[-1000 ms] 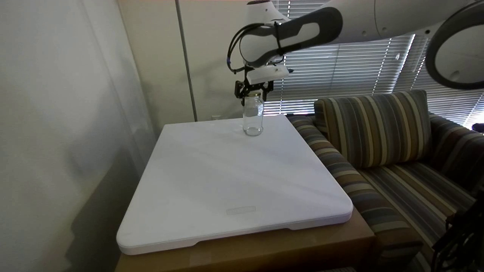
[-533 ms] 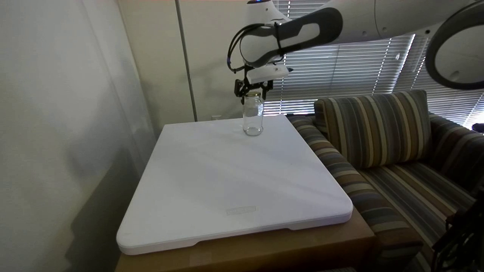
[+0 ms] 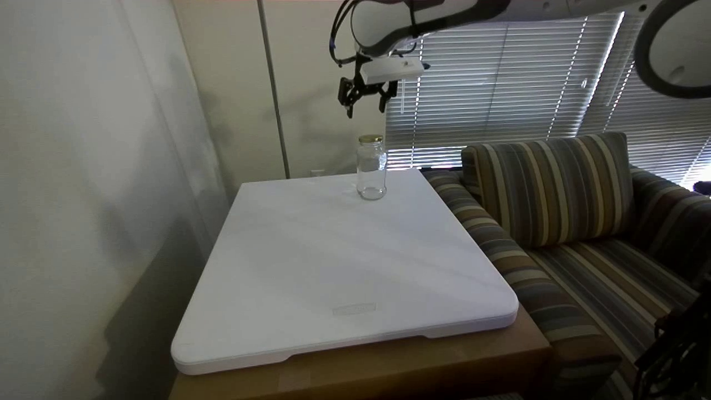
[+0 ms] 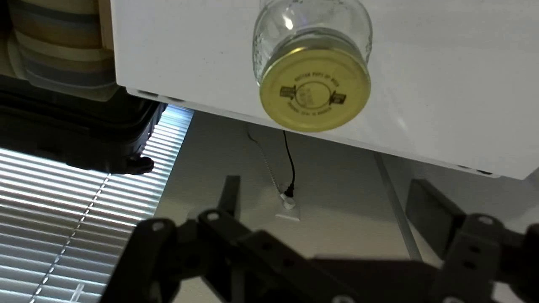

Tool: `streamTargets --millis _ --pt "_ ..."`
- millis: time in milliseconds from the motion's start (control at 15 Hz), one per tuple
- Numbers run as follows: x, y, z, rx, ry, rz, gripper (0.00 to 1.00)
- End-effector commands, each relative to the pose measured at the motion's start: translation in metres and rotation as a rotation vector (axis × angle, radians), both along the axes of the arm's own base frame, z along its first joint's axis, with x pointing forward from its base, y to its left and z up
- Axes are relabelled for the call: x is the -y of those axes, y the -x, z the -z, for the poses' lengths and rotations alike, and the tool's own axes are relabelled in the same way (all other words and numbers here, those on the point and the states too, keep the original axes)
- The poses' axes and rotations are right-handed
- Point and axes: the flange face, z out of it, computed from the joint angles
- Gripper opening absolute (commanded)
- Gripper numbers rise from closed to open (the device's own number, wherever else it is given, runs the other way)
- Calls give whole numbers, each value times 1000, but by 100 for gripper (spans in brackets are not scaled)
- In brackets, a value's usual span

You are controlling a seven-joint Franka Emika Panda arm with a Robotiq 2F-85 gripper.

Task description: Pick the cap and put it on top of the bottle

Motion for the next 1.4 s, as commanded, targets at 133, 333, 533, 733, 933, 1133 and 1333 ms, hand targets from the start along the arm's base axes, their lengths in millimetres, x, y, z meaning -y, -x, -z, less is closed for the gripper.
streamTargets --millis 133,333,533,733,933,1133,1333 --pt "0 3 -31 -34 18 -44 100" --pt "-5 10 -36 -105 -6 -39 100" --pt "-8 16 -42 -162 -16 -17 100" --pt "-10 20 -49 -197 -20 1 100" --pt "-10 34 -84 -270 -31 4 100" --pt "-10 33 -81 -270 -11 20 100" --pt "-11 37 -98 -278 -14 23 100"
